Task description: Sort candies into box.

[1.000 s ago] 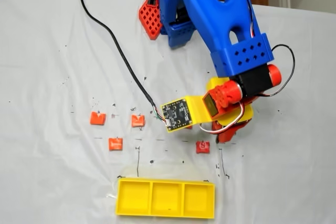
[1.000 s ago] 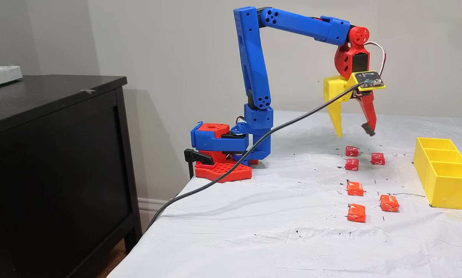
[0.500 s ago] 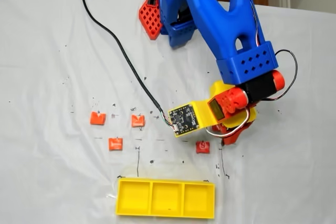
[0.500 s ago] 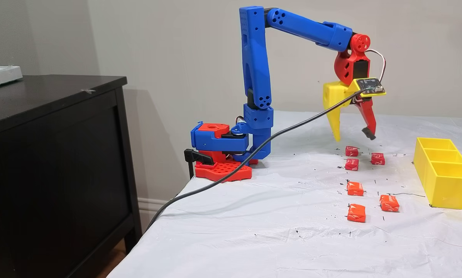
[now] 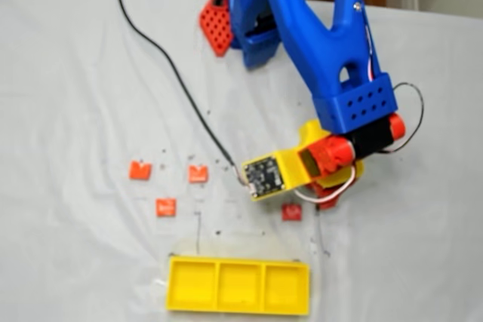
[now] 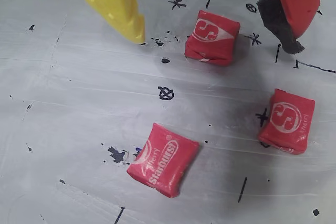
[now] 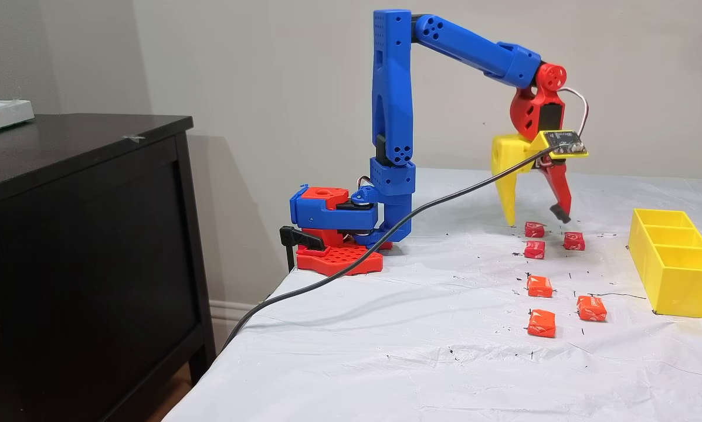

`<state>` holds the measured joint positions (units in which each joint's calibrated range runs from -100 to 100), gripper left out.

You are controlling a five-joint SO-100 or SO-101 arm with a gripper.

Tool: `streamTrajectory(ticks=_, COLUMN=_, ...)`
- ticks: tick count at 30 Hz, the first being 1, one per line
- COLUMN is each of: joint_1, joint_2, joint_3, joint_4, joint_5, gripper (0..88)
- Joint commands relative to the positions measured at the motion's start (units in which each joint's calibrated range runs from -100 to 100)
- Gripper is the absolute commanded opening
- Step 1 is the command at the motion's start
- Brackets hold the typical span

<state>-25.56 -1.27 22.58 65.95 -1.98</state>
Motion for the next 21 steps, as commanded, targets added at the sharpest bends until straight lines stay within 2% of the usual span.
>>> streamTrajectory(ticks=1, joint_1=-1.0, joint_2=-0.6, joint_3=-1.0, joint_4=-1.0, joint_5=-0.2, gripper=33.0)
streamTrajectory(ticks=21, joint_1=-1.7, joint_2=4.1, joint_3=-2.9, joint_4=-4.8, joint_5=-0.7, gripper=31.5)
